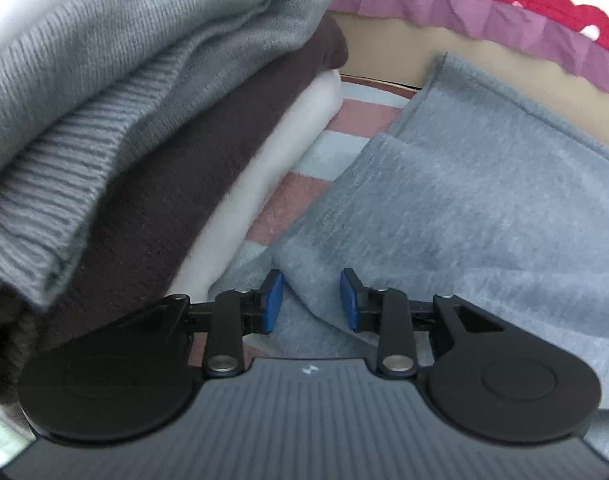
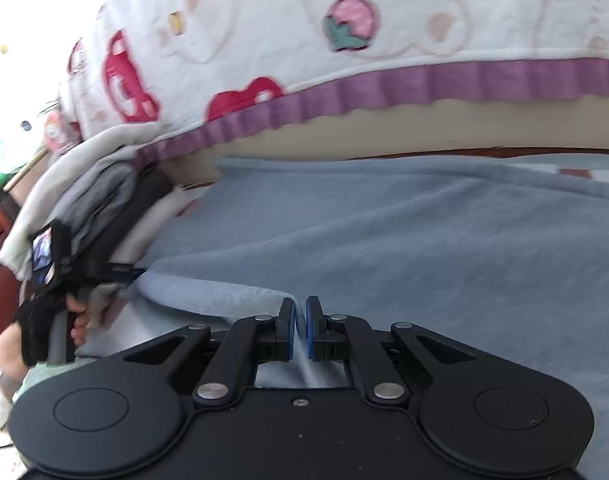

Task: Fold clothes

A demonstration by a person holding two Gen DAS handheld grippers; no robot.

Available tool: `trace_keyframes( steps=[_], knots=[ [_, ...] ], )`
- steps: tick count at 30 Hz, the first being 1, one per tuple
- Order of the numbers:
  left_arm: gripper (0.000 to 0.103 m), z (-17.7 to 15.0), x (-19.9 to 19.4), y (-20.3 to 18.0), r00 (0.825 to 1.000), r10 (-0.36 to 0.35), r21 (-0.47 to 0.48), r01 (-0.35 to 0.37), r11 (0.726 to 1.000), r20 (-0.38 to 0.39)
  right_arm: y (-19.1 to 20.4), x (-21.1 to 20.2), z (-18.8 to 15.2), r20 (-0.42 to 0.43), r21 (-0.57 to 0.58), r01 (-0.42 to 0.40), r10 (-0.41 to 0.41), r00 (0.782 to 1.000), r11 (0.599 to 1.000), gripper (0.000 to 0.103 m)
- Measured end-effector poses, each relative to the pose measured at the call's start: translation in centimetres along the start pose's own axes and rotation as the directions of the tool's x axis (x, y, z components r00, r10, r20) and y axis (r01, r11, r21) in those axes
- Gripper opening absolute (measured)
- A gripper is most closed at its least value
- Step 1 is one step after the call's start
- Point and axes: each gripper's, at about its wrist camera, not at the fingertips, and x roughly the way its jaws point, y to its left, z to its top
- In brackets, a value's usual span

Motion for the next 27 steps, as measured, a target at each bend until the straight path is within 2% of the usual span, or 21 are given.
trace_keyframes(
  steps=[3,5,7,8,9,11,12,14,16,17,18,19,21,24,27],
  knots=[
    [0.031,-0.1,0.0,-0.1,1.0,0.019,0.024,-0.019,1.0,0.012,-1.1,0.0,-0.1,-0.08,-0.001,0.016,-0.016,0.997,1.0,0.009],
    [0.031,-0.2,-0.1,-0.1,1.0,0.023,0.034,-0.024,0.999,0.015,-1.5,-0.4,-1.0,-0.145,0.023,-0.024,0.027,0.989,0.999,0.013],
    [0.031,-0.1,0.0,-0.1,1.0,0.026,0.036,-0.027,0.999,0.017,-0.8,-1.4,-2.4,-0.169,-0.022,0.004,-0.008,0.986,1.0,0.016],
    [0.031,-0.1,0.1,-0.1,0.999,0.027,0.034,-0.028,0.999,0.018,-0.4,-1.8,-3.1,-0.181,-0.045,0.018,-0.026,0.983,0.999,0.022],
    [0.03,-0.1,0.1,-0.1,0.999,0.029,0.032,-0.029,0.999,0.021,0.1,-2.4,-3.8,-0.186,-0.074,0.031,-0.045,0.981,0.997,0.034],
    [0.029,-0.1,0.2,-0.1,0.999,0.03,0.033,-0.031,0.999,0.028,1.6,-3.7,-5.4,-0.178,-0.16,0.06,-0.088,0.98,0.985,0.046],
    [0.028,-0.2,0.2,-0.1,0.999,0.031,0.034,-0.033,0.999,0.033,2.5,-4.0,-6.2,-0.178,-0.221,0.073,-0.114,0.977,0.972,0.057],
    [0.026,-0.2,0.3,-0.1,0.998,0.037,0.031,-0.038,0.999,0.041,3.9,-4.4,-7.8,-0.178,-0.342,0.104,-0.173,0.969,0.934,0.067],
    [0.019,-0.2,0.4,-0.1,0.998,0.044,0.03,-0.046,0.998,0.05,3.6,-3.7,-8.6,-0.187,-0.41,0.171,-0.266,0.946,0.896,0.063],
    [0.014,-0.3,0.4,-0.1,0.997,0.048,0.033,-0.05,0.998,0.057,3.0,-3.4,-8.6,-0.183,-0.413,0.21,-0.307,0.934,0.886,0.049],
    [0.009,-0.3,0.5,-0.1,0.997,0.051,0.04,-0.054,0.998,0.064,2.0,-3.5,-8.1,-0.164,-0.37,0.252,-0.33,0.929,0.894,0.013],
    [0.008,-0.4,0.6,-0.1,0.996,0.054,0.047,-0.058,0.997,0.071,1.0,-4.1,-7.2,-0.133,-0.316,0.282,-0.337,0.932,0.906,0.0],
    [0.005,-0.5,0.7,-0.1,0.995,0.06,0.061,-0.065,0.996,0.086,-0.2,-5.8,-5.1,-0.038,-0.235,0.318,-0.335,0.941,0.919,0.0],
    [0.005,-0.4,0.9,-0.3,0.992,0.077,0.074,-0.085,0.994,0.105,-0.3,-7.3,-2.2,0.088,-0.228,0.372,-0.362,0.928,0.9,0.0],
    [0.005,-0.5,1.2,-0.7,0.987,0.105,0.102,-0.117,0.988,0.119,-1.1,-5.8,-1.4,0.049,-0.275,0.367,-0.368,0.928,0.889,0.0]
  ],
)
